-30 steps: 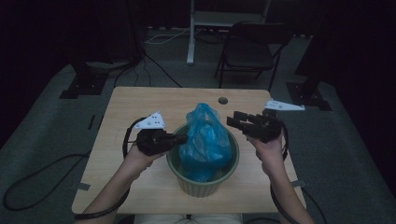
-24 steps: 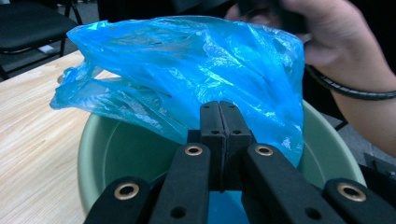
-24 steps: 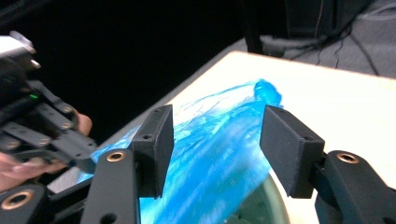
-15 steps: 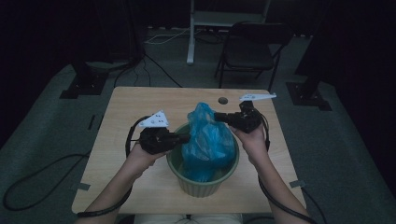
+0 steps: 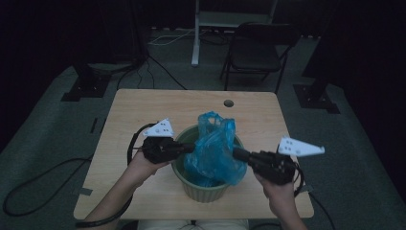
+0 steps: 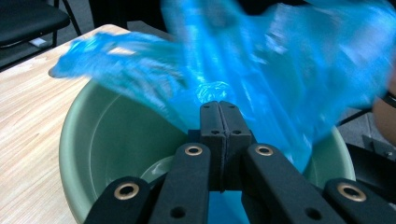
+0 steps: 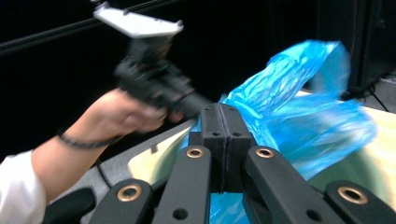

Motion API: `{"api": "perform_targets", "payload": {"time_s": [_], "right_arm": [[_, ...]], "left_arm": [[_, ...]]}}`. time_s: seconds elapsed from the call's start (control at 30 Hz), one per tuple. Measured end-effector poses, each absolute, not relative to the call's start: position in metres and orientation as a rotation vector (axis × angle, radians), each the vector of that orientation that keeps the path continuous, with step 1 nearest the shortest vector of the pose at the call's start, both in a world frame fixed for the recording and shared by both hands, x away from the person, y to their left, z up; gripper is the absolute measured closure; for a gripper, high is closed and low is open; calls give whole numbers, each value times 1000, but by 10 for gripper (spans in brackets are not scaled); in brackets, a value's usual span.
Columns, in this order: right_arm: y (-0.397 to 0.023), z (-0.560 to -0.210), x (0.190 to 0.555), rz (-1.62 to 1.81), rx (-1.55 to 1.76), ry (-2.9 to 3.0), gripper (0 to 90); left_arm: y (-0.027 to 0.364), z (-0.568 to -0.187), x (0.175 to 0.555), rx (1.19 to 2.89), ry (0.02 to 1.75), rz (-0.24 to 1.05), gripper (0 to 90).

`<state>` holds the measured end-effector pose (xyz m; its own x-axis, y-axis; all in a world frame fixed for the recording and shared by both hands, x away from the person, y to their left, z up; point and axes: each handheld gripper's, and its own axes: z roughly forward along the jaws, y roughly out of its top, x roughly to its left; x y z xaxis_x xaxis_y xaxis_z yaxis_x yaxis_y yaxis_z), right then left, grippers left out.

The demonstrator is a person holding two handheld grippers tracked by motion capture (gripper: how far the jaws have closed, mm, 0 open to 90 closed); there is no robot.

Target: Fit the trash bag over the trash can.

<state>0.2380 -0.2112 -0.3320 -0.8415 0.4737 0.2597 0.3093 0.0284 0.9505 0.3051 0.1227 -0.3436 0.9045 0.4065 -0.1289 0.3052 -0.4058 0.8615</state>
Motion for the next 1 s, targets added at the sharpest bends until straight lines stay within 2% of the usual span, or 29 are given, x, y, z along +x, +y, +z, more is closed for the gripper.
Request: {"api": "perform_targets", "payload": {"time_s": [0.2, 0.5, 0.73, 1.0], "right_arm": [[-202, -359, 201, 1932, 768, 2273, 900], [-190, -412, 181, 1911, 901, 2347, 899], [-201, -454, 195, 1803, 1137, 2323, 895], [-236, -495, 225, 1669, 1446, 2276, 882]], "left_arm": [[122, -346, 297, 2035, 485, 108, 900], [125, -349, 293, 2025, 484, 102, 900], [124, -354, 293, 2026, 480, 84, 900], [123, -359, 295, 2024, 473, 49, 900]]}}
